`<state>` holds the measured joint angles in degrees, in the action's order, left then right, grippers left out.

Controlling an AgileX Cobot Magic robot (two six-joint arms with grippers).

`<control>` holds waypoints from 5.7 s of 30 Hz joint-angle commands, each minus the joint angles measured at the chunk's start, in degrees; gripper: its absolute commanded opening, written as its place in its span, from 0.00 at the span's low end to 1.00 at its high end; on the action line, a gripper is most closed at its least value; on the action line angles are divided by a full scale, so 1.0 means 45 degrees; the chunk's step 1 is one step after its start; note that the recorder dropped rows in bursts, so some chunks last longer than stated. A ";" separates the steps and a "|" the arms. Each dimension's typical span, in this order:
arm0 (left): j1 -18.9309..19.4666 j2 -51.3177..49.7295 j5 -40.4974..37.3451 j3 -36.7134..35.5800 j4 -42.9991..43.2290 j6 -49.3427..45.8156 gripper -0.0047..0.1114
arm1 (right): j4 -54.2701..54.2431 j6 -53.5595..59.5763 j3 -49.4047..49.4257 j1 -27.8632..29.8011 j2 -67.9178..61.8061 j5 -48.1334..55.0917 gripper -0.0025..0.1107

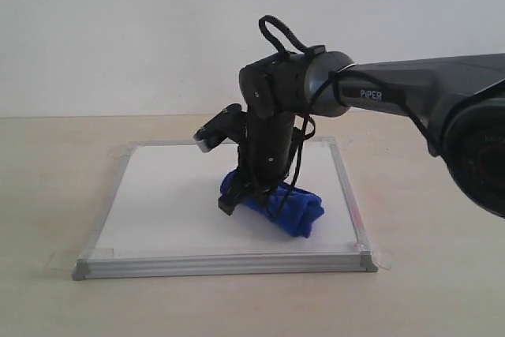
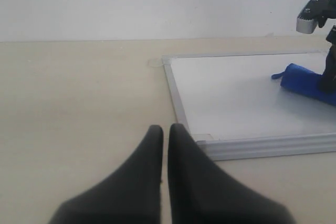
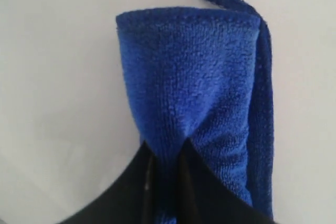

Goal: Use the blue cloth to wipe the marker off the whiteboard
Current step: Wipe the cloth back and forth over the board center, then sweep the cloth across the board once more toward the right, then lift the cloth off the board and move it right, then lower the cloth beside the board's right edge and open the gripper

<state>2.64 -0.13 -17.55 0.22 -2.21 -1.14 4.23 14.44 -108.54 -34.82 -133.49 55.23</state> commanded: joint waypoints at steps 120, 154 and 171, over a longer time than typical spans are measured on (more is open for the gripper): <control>0.0029 0.0028 -0.0009 -0.0050 -0.0026 0.0066 0.07 | 0.0336 -0.4962 0.1767 0.4540 0.4151 0.1182 0.02; 0.0029 0.0028 -0.0009 -0.0050 -0.0026 0.0066 0.07 | -0.0397 -0.7138 0.1907 0.4563 0.1094 0.0232 0.02; 0.0029 0.0028 -0.0009 -0.0050 -0.0026 0.0066 0.07 | -0.0189 -0.6795 0.1886 0.4701 0.1094 0.0676 0.47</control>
<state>2.64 -0.13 -17.55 0.22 -2.21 -1.14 2.47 -16.64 -99.88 -14.22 -128.68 57.43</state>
